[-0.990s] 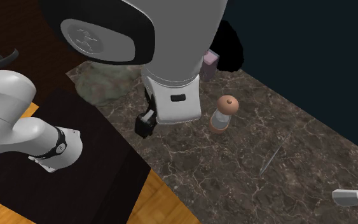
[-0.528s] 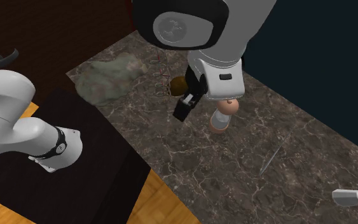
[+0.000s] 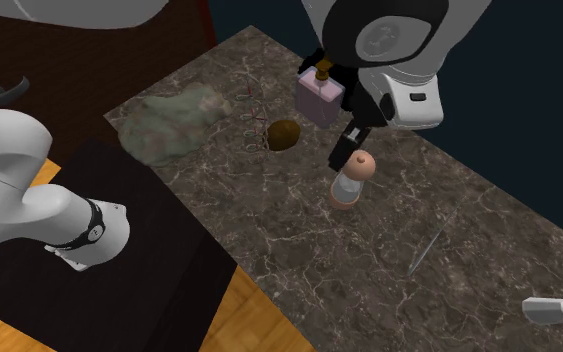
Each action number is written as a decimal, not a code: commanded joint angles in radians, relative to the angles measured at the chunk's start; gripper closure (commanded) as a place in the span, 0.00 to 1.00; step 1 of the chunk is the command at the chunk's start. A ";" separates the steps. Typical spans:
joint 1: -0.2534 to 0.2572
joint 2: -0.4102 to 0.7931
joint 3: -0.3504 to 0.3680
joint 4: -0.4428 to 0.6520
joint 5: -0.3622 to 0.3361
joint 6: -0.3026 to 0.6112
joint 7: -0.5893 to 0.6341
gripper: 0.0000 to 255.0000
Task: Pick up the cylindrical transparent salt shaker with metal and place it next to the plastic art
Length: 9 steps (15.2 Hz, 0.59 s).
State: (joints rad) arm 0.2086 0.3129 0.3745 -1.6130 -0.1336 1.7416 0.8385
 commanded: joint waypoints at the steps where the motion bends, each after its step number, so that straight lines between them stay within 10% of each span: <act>1: 0.030 0.091 -0.003 0.110 -0.036 -0.023 0.031 0.00; 9: 0.028 0.106 -0.009 0.028 -0.045 0.073 0.041 0.00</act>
State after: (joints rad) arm 0.2367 0.4138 0.3665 -1.5722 -0.1767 1.7966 0.8766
